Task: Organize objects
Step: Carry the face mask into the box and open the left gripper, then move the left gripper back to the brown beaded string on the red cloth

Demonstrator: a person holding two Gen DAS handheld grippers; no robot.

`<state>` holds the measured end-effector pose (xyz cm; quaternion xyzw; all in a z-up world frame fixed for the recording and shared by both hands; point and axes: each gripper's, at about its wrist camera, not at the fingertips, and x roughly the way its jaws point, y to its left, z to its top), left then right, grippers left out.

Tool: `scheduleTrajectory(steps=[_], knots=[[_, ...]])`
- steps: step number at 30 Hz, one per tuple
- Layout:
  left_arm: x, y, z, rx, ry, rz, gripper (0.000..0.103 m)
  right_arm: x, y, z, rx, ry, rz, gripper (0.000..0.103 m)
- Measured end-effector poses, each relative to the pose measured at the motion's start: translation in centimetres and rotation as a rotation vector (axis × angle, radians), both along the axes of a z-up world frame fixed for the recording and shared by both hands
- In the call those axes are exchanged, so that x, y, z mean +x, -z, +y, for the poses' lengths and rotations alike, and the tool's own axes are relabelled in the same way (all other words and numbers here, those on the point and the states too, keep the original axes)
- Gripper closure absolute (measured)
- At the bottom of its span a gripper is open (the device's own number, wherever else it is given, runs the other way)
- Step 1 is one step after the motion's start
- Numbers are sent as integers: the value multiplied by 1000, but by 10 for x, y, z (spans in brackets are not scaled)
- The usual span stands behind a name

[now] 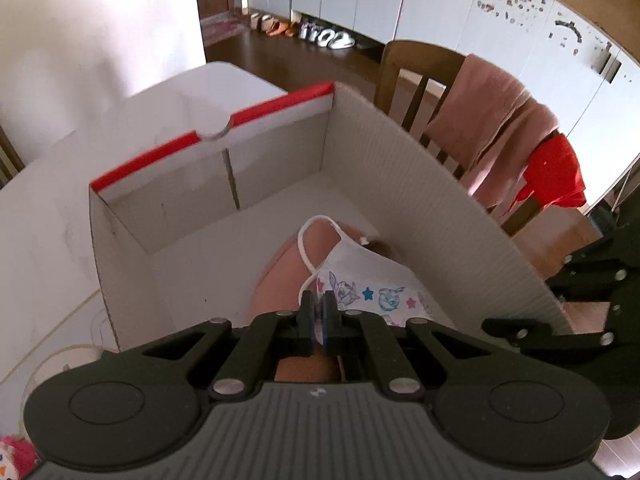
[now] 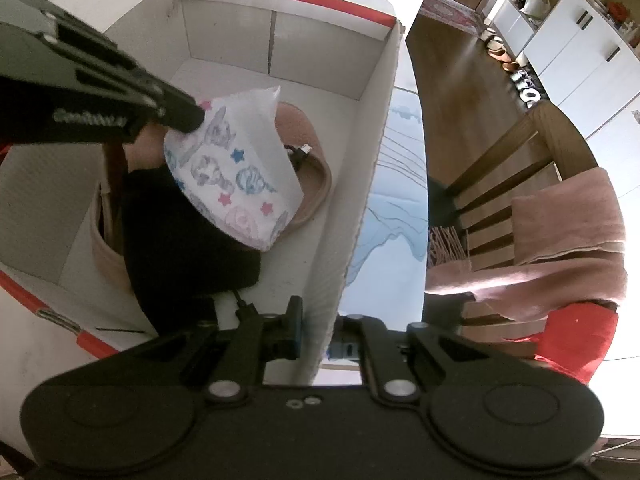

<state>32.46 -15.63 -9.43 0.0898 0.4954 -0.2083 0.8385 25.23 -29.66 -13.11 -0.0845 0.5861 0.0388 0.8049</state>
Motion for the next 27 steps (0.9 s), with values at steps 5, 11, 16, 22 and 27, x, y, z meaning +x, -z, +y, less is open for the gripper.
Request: scheduleTrajectory(steps=[5, 11, 16, 22, 27], knots=[[2, 9, 1, 30, -5, 37, 101, 0, 1, 1, 2, 2, 0, 95], [1, 12, 5, 44, -15, 48, 95, 0, 1, 1, 2, 1, 1, 95], [-2, 11, 9, 19, -14, 55, 71, 0, 0, 1, 1, 0, 0, 95], [-15, 0, 15, -10, -1, 34, 65, 1, 1, 1, 1, 1, 0, 95], [-35, -22, 34, -53, -19, 5, 65, 1, 2, 0, 7, 4, -2, 96]])
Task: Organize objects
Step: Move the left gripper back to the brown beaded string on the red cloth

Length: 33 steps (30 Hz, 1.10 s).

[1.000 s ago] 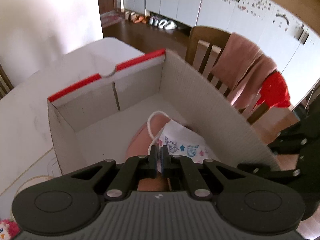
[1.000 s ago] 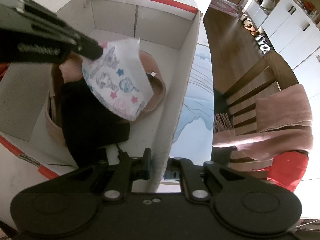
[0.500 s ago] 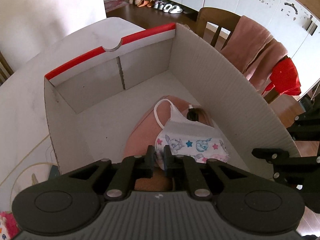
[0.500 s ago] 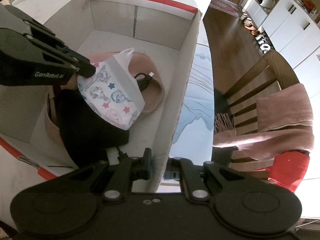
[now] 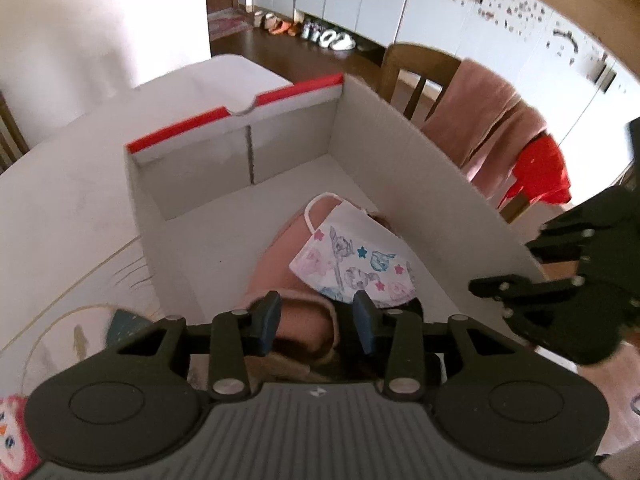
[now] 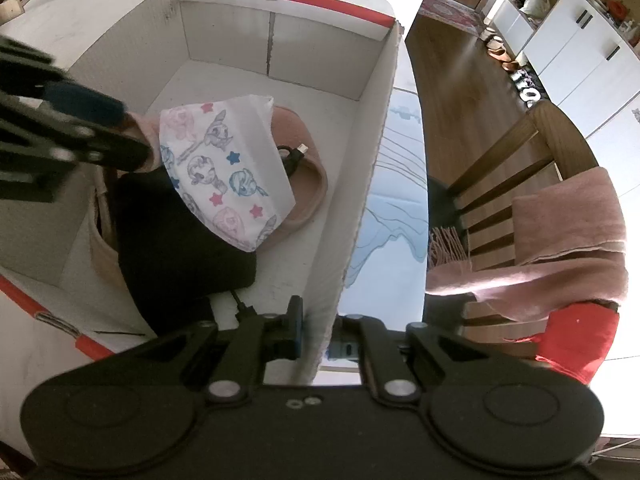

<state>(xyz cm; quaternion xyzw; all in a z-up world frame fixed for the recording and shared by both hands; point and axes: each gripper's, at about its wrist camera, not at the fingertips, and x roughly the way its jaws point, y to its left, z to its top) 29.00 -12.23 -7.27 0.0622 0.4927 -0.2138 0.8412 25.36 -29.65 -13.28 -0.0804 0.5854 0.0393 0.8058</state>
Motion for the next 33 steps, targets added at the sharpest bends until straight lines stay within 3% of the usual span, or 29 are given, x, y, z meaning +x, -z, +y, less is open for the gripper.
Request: scheduleTrajectory(steps=[3, 7, 15, 18, 24, 33], knots=[[-16, -17, 16, -27, -16, -30, 63, 1, 0, -2, 16, 3, 0, 97], [-42, -39, 46, -62, -52, -73, 51, 0, -1, -2, 11, 3, -3, 97], [-86, -62, 118, -85, -208, -115, 50, 2, -2, -1, 5, 5, -2, 97], [-100, -63, 141, -72, -259, -115, 49, 2, -3, -1, 7, 6, 0, 97], [-126, -62, 179, -48, -356, -113, 29, 2, -6, -1, 5, 1, 4, 97], [-153, -31, 223, 21, -486, -56, 13, 3, -7, 0, 4, -3, 7, 96]])
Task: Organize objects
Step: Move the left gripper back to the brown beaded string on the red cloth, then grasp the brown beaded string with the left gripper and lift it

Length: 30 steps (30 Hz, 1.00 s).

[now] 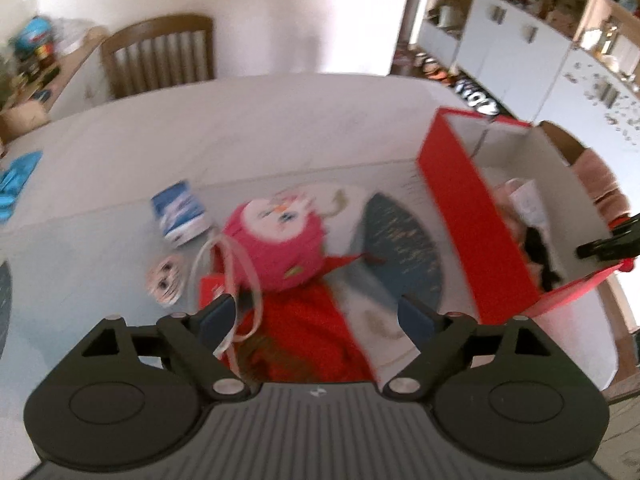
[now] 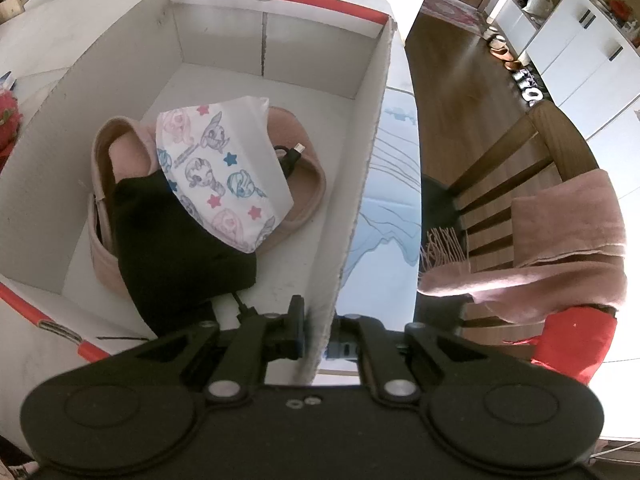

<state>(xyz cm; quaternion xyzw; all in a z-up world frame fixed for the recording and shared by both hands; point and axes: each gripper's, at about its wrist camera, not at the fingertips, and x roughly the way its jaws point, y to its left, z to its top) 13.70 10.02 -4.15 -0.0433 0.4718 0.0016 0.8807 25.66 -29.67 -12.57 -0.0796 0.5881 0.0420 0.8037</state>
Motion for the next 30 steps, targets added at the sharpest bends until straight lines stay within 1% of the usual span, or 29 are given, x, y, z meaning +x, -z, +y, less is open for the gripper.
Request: scheduleTrajectory(steps=[3, 10, 12, 15, 16, 18, 20, 21, 23, 25, 27, 30], knots=[[-7, 14, 8, 10, -27, 28, 5, 0, -1, -1, 1, 1, 1, 96], [-12, 44, 0, -29, -26, 87, 4, -1, -2, -2, -7, -1, 1, 95], [-13, 51, -2, -20, -38, 88, 4, 0, -2, -3, -7, 0, 2, 95], [-14, 60, 1, 13, -106, 86, 4, 0, -2, -3, -8, -1, 1, 95], [-13, 64, 5, 4, -143, 97, 4, 0, -2, -3, -8, -1, 0, 95], [-13, 70, 14, -46, -213, 107, 5, -1, -1, -3, -7, -1, 0, 95], [-13, 73, 20, -81, -263, 108, 5, -1, -1, -3, -8, -1, 0, 95], [-13, 74, 20, -87, -278, 107, 6, -1, -1, -4, -7, -1, 1, 95], [-12, 75, 19, -88, -284, 110, 18, -1, -1, -4, -8, -2, 1, 95], [-10, 77, 18, -94, -288, 122, 44, 0, -1, -3, -8, -2, 0, 95], [-8, 80, 19, -104, -298, 137, 52, 0, -1, -3, -7, -1, 0, 95], [-7, 82, 18, -118, -297, 140, 56, -1, -1, -4, -8, -4, 0, 95]])
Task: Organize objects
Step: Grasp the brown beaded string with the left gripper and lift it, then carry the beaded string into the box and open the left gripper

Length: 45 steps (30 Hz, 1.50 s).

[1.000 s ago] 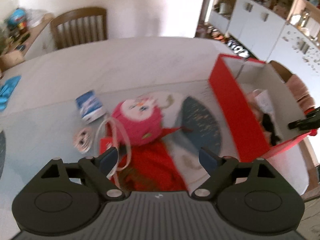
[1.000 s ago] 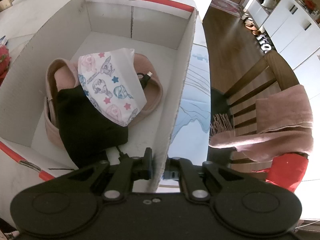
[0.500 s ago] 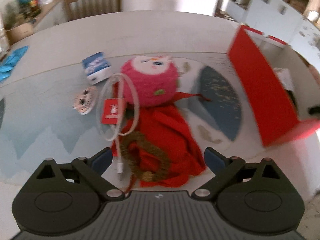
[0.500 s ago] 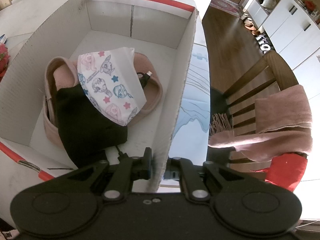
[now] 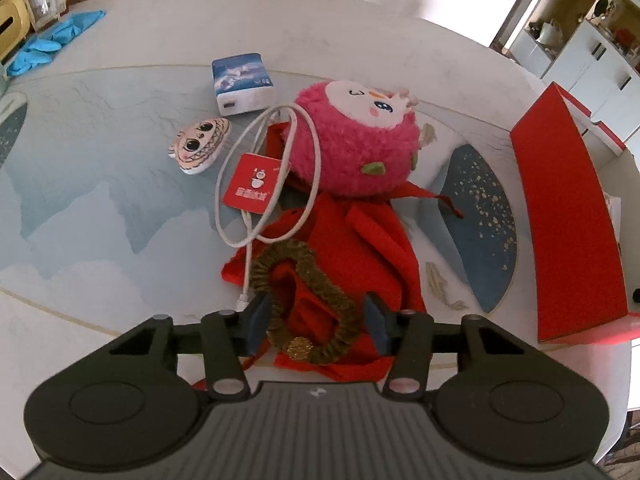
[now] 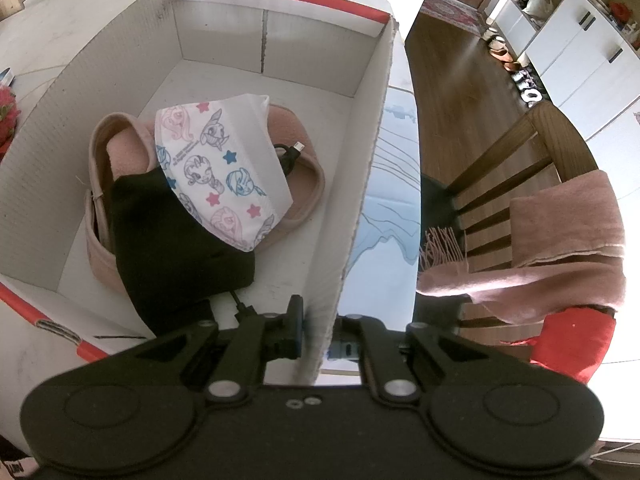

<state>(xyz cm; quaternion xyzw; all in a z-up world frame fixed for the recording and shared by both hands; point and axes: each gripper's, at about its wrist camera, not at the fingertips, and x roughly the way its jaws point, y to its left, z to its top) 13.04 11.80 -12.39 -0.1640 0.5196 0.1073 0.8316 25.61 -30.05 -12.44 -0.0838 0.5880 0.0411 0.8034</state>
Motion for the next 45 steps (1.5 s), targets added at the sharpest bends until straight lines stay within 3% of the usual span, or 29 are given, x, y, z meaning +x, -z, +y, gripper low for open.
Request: scheduleTrajectory(steps=[8, 12, 15, 25, 36, 41, 45], knots=[[9, 8, -7, 16, 30, 39, 71, 0, 3, 1, -6, -9, -3, 95], [7, 10, -3, 26, 27, 50, 88, 0, 3, 1, -6, -10, -3, 95], [2, 6, 2, 30, 23, 43, 93, 0, 4, 1, -5, -10, -5, 95], [-15, -33, 11, -1, 41, -8, 96, 1, 3, 3, -8, -18, -8, 95], [0, -106, -30, -17, 223, -129, 96, 0, 3, 3, -7, -25, -11, 95], [13, -126, -60, 1, 323, -207, 96, 0, 3, 3, -6, -29, -12, 95], [26, -129, -82, 7, 387, -221, 96, 0, 3, 1, 7, -20, -10, 96]])
